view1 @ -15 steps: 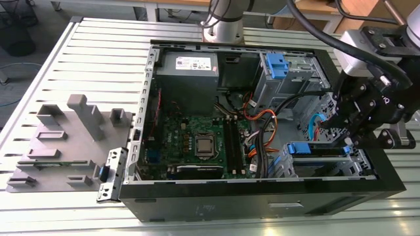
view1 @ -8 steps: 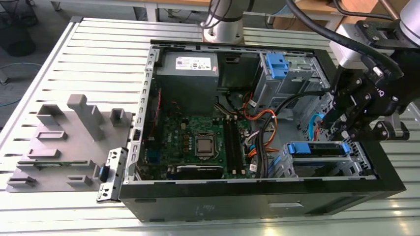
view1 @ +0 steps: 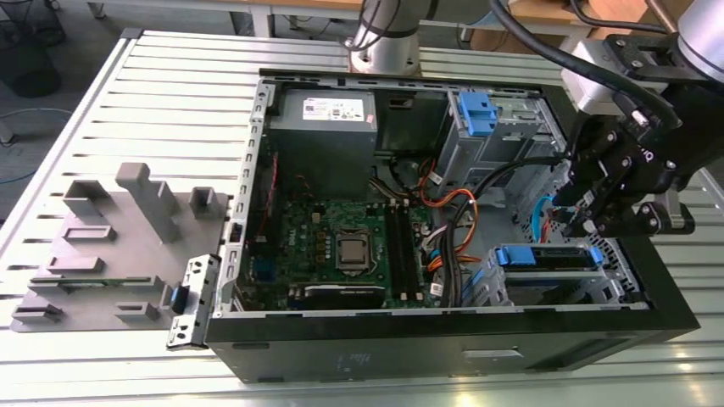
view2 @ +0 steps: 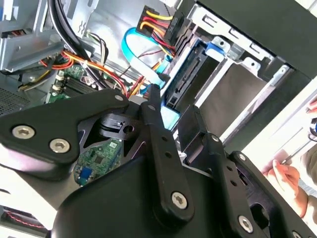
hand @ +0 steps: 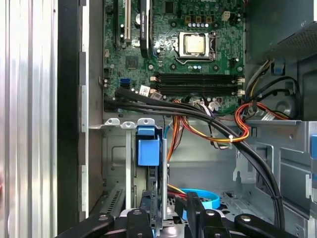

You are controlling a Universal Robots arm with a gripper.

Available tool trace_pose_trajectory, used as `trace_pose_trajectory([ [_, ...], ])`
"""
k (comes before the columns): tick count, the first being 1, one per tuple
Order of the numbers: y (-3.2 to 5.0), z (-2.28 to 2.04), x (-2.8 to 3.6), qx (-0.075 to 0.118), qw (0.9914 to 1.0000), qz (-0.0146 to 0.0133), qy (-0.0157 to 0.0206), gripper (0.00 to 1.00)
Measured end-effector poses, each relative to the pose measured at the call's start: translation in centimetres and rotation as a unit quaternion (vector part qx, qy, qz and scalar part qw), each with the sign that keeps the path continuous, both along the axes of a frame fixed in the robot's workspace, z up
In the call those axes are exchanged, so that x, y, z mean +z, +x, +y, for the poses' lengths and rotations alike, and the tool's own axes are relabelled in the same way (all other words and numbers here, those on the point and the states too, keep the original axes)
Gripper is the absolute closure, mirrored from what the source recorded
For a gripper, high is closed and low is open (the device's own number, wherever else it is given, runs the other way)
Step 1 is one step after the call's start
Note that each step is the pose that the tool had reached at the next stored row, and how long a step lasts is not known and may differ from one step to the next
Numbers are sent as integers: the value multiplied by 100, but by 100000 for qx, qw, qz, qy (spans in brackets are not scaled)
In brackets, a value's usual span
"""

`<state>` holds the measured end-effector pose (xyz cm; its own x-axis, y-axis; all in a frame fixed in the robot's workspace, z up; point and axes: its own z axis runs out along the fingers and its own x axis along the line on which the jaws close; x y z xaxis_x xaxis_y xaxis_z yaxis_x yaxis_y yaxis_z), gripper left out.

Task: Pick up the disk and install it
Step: 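Insert the first disk wire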

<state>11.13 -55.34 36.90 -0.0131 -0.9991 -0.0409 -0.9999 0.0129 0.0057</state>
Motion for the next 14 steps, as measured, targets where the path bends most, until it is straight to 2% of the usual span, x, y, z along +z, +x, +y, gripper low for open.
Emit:
trace_pose_trajectory([
  [5, 66, 27, -27, 6, 100000, 0, -13, 58],
  [12, 76, 37, -135, 6, 100000, -1, -19, 58],
  [14, 76, 37, -142, 4, 100000, 0, -37, 58],
])
